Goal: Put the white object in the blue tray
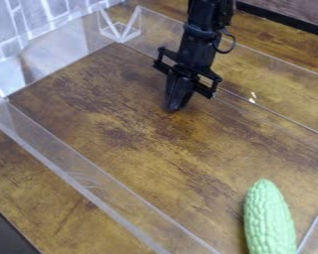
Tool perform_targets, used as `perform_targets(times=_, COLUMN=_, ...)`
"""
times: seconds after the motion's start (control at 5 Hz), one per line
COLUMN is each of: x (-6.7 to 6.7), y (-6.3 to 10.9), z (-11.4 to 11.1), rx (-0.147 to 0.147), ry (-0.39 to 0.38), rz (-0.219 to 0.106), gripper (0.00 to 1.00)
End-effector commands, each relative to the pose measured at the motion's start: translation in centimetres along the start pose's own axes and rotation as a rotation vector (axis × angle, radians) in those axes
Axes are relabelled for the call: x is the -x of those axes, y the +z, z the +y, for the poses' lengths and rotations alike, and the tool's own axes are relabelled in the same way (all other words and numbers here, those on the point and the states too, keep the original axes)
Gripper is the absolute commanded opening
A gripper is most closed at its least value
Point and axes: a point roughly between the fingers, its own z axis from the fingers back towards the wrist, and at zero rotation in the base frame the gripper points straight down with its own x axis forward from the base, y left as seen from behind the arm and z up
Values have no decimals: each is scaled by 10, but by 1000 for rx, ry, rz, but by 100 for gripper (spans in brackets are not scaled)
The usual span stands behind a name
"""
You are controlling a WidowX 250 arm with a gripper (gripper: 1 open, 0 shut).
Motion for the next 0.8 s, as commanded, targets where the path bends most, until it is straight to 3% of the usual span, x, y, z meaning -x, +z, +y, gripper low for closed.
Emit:
perform_targets(times=0.0, x=0, y=41, z=-9, rx=-28, ry=-39, rz=-91, gripper=0)
perform_targets(times=0.6, x=16, y=72, z=-17, rx=-48, ry=-86, rz=-112, gripper=0)
